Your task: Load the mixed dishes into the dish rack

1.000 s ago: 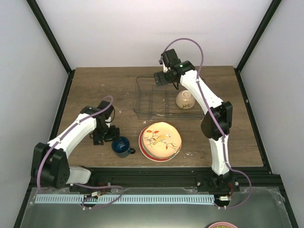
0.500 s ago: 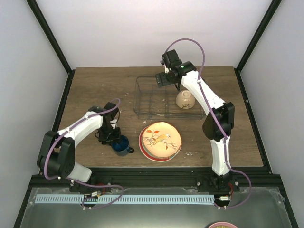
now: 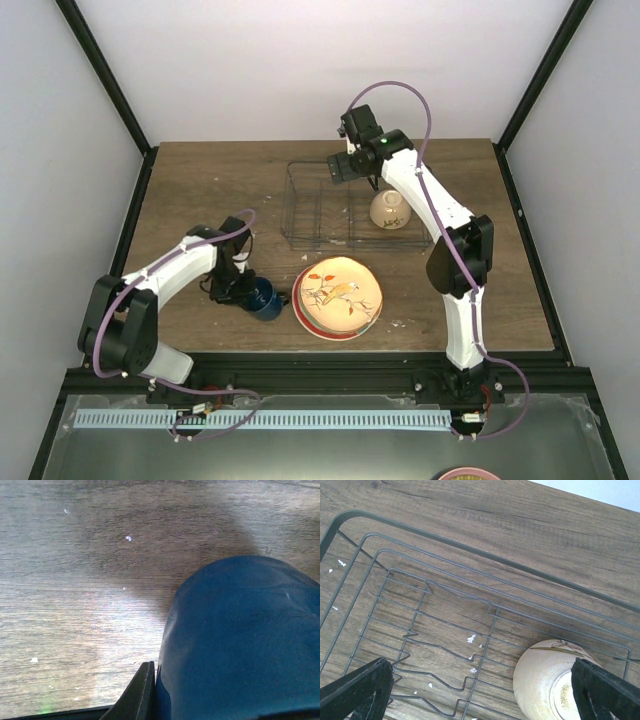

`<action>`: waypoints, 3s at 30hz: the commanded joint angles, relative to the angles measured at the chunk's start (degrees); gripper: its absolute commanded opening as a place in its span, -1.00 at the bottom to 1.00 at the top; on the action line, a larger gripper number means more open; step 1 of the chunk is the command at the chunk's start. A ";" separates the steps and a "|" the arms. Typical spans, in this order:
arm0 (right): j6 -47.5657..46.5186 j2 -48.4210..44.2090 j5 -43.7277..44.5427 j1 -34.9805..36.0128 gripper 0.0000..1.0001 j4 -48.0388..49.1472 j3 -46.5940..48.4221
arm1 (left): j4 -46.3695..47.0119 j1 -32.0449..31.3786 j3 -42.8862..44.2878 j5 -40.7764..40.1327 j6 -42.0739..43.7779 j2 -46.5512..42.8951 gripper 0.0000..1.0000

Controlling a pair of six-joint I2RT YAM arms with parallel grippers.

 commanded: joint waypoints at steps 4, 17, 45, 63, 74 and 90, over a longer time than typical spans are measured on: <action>-1.30 -2.99 -4.55 -0.28 0.99 1.04 0.13 | -1.47 -0.08 8.11 0.09 4.71 -5.13 -1.00; 6.23 -8.48 -43.06 -6.98 0.91 2.26 -5.26 | 18.62 -0.13 15.19 -27.87 6.97 -19.63 -1.00; 49.59 -6.68 -95.40 -4.07 0.37 57.13 -29.23 | 64.56 -7.37 1.77 -34.07 16.16 -19.33 -1.00; 57.61 -3.26 -95.60 -0.90 -0.29 68.79 -29.29 | 65.56 -9.70 2.57 -33.22 13.87 -15.43 -1.00; 58.45 -2.65 -96.28 -0.93 -0.83 71.09 -28.98 | 65.01 -10.01 2.27 -30.86 11.20 -13.80 -1.00; 57.95 -2.15 -92.38 -4.28 -0.99 72.14 -28.48 | 61.50 -10.13 -2.79 -32.50 8.89 -16.88 -0.10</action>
